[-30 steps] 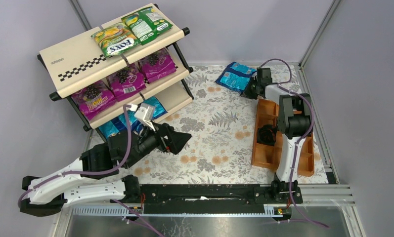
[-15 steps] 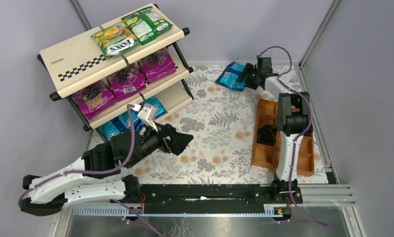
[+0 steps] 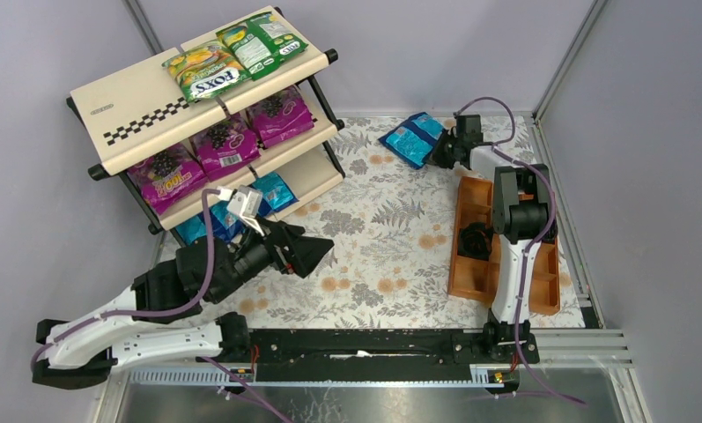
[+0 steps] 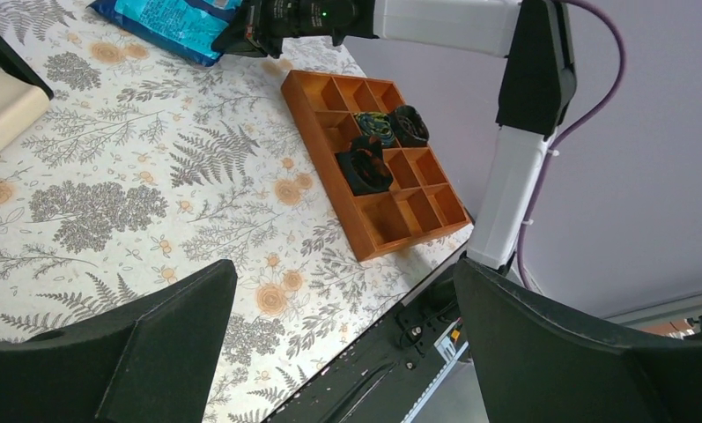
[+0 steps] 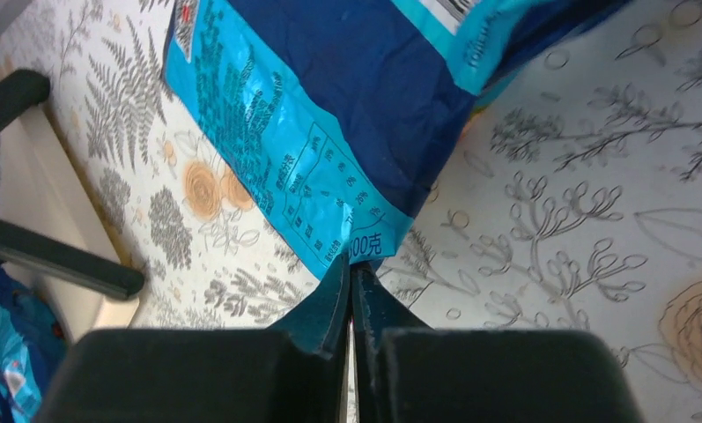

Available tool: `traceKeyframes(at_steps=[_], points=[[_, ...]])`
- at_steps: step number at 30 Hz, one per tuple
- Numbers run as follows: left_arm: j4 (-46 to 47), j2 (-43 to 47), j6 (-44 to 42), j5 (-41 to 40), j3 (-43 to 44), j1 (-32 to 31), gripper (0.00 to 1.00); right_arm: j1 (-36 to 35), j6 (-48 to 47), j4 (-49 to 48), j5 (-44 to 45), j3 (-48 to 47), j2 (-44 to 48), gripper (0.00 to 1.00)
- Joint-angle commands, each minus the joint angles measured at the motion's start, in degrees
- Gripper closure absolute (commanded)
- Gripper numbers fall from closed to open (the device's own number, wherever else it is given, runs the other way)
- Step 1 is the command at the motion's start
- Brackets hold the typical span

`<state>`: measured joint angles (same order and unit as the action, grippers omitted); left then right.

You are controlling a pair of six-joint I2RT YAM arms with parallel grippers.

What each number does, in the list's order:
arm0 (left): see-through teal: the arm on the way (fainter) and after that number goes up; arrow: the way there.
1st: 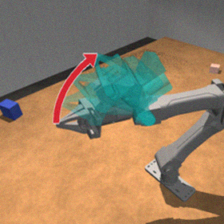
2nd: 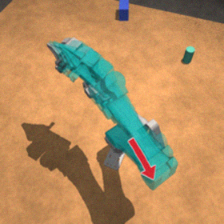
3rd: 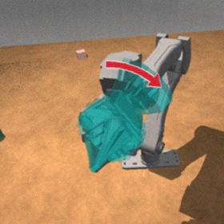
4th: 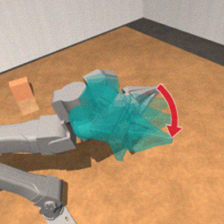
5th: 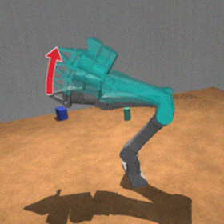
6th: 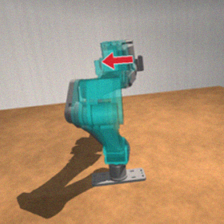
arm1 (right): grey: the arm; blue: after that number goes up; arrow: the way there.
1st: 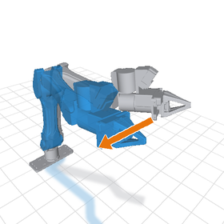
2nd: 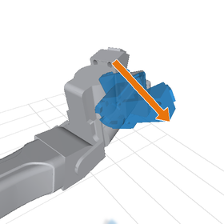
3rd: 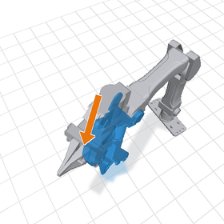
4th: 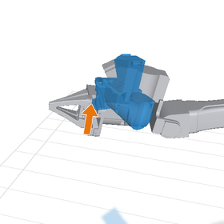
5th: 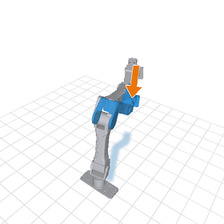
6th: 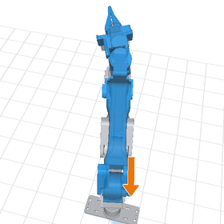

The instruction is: Place and organize the candy bags onto the shelf

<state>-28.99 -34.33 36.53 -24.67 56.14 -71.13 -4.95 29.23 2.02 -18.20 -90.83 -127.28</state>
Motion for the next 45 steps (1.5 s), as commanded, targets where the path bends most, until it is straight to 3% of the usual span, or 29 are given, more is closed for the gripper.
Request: traceKeyframes(at_steps=[1,9,18,23,25,29,32,35,39,43,45], points=[[1.7,-1.6,0.0,-0.1,-0.2,-0.1,0.01,-1.4,-3.0,1.2,-6.6,2.9,6.7,1.0],[5.4,-4.0,-0.3,0.2,-2.5,-0.1,0.01,-6.0,-4.4,-4.2,-6.7,22.1,20.4,1.0],[9.1,-10.9,-1.2,2.0,-2.9,-0.1,0.01,-23.2,0.8,-14.4,-9.0,44.0,31.3,0.99],[12.6,-13.5,-0.6,3.6,-4.9,-0.1,0.01,-28.9,6.4,-22.4,-11.3,53.4,34.4,0.95],[13.5,-14.5,-0.1,4.2,-5.5,-0.1,0.01,-29.3,7.4,-25.7,-13.6,56.5,36.2,0.87],[13.2,-16.7,0.4,4.8,-6.1,-0.1,0.01,-29.2,5.4,-21.7,-7.2,59.3,45.8,0.51],[13.0,-18.8,0.6,5.0,-6.7,-0.1,0.01,-29.2,0.9,-8.3,4.0,56.7,53.9,0.32],[12.7,-21.5,0.6,4.9,-7.1,-0.1,0.01,-29.2,0.7,2.9,21.2,54.7,62.5,0.05],[12.9,-27.4,-0.3,5.6,-7.3,0.0,0.01,-28.2,0.0,9.0,33.7,54.6,72.9,0.0],[11.4,-36.9,-1.6,3.5,-4.9,0.0,0.02,-26.0,0.4,11.5,37.1,55.8,80.3,0.0],[12.0,-41.0,-3.4,2.7,-3.8,0.0,0.08,-24.7,1.0,12.3,36.6,56.4,82.7,0.0]])
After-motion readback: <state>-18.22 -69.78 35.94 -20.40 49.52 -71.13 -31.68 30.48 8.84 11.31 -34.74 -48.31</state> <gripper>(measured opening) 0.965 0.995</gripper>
